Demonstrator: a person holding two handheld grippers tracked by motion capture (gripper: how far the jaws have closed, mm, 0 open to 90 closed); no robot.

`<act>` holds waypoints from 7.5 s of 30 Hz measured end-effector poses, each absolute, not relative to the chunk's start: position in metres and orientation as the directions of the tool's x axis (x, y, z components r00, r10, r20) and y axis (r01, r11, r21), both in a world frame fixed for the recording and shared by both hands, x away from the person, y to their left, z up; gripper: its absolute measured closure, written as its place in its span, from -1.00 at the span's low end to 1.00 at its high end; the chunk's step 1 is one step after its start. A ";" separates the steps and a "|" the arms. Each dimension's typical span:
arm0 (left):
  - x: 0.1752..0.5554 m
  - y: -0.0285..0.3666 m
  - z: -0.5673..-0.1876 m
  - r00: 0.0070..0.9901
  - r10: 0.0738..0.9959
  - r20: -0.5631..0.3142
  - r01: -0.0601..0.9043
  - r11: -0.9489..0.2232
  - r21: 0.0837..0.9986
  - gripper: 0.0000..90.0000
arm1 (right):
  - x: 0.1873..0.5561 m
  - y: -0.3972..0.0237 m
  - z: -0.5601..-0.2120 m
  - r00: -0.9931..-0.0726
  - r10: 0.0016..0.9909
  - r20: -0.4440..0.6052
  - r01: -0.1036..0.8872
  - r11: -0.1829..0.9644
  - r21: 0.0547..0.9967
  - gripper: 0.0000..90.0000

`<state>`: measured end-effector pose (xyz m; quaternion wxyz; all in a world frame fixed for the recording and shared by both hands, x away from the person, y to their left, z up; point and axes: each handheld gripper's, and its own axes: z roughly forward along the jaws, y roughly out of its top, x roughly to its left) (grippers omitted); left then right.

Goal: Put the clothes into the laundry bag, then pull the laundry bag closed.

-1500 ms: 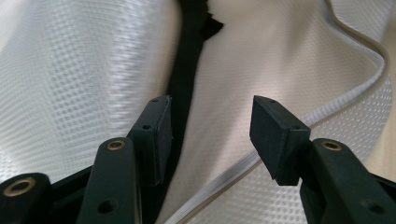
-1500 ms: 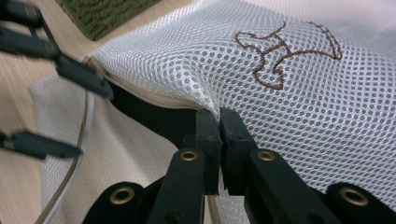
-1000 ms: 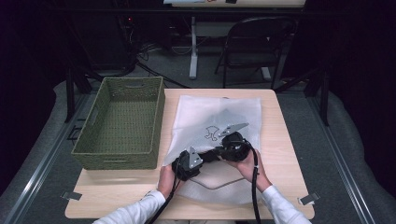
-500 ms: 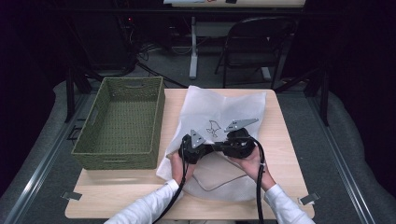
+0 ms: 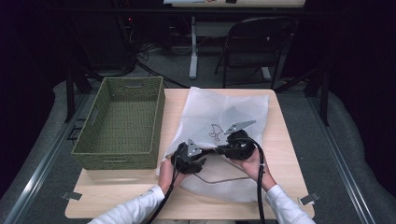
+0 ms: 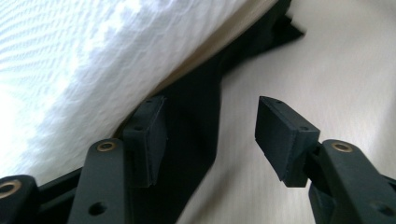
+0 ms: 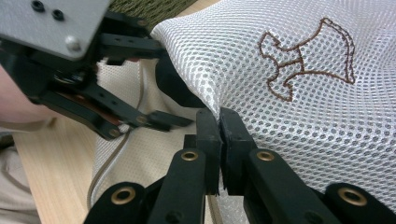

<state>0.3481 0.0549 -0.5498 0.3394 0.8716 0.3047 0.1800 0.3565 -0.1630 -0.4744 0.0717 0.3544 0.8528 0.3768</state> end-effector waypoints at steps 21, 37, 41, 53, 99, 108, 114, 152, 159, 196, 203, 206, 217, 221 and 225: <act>0.380 0.025 -0.566 0.684 0.728 0.054 0.454 -0.483 0.749 0.93 | 0.355 -0.164 -0.466 -0.757 0.626 0.188 0.550 0.454 0.702 0.97; 0.360 0.051 -0.555 0.792 0.610 -0.022 0.446 -0.555 0.702 0.20 | 0.363 -0.169 -0.491 -0.729 0.652 0.210 0.621 0.499 0.604 0.96; 0.329 0.093 -0.538 0.836 0.546 -0.048 0.432 -0.602 0.671 0.17 | 0.364 -0.168 -0.501 -0.731 0.651 0.204 0.634 0.539 0.554 0.95; 0.358 0.095 -0.546 0.806 0.590 0.043 0.417 -0.618 0.666 0.28 | 0.367 -0.164 -0.520 -0.737 0.659 0.149 0.637 0.604 0.480 0.93; 0.329 0.134 -0.542 0.737 0.664 -0.129 0.584 -0.528 0.617 -0.10 | 0.377 -0.160 -0.544 -0.836 0.548 0.017 0.506 0.760 0.407 0.62; 0.305 0.146 -0.549 0.718 0.694 -0.063 0.595 -0.563 0.574 -0.30 | 0.346 -0.147 -0.499 -0.860 0.511 -0.002 0.433 0.730 0.529 -0.50; 0.306 0.145 -0.559 0.714 0.698 -0.057 0.614 -0.584 0.531 -0.15 | 0.339 -0.125 -0.500 -0.881 0.472 -0.030 0.385 0.752 0.535 -0.50; 0.294 0.157 -0.569 0.733 0.673 -0.097 0.573 -0.534 0.621 0.74 | 0.368 -0.015 -0.541 -0.944 0.329 -0.020 0.251 0.756 0.605 0.51; 0.291 0.156 -0.567 0.737 0.667 -0.106 0.572 -0.532 0.625 0.73 | 0.370 0.001 -0.552 -0.954 0.300 -0.017 0.235 0.779 0.581 0.67; 0.322 0.149 -0.559 0.710 0.644 -0.286 0.648 -0.438 0.623 0.47 | 0.338 -0.036 -0.532 -0.939 0.326 -0.110 0.182 0.742 0.645 0.81; 0.321 0.145 -0.559 0.719 0.640 -0.269 0.632 -0.443 0.635 0.78 | 0.335 -0.039 -0.534 -0.938 0.326 -0.119 0.184 0.758 0.626 0.81; 0.321 0.145 -0.559 0.729 0.633 -0.262 0.621 -0.450 0.641 0.84 | 0.337 -0.040 -0.536 -0.940 0.322 -0.108 0.189 0.760 0.621 0.81; 0.318 0.144 -0.560 0.743 0.628 -0.229 0.597 -0.469 0.651 0.85 | 0.339 -0.034 -0.540 -0.947 0.295 -0.128 0.166 0.790 0.590 0.81; 0.317 0.144 -0.559 0.740 0.631 -0.234 0.600 -0.461 0.654 0.88 | 0.338 -0.033 -0.541 -0.946 0.292 -0.141 0.161 0.799 0.579 0.82; 0.316 0.143 -0.558 0.736 0.636 -0.233 0.601 -0.454 0.658 0.89 | 0.338 -0.034 -0.541 -0.945 0.294 -0.142 0.163 0.801 0.577 0.82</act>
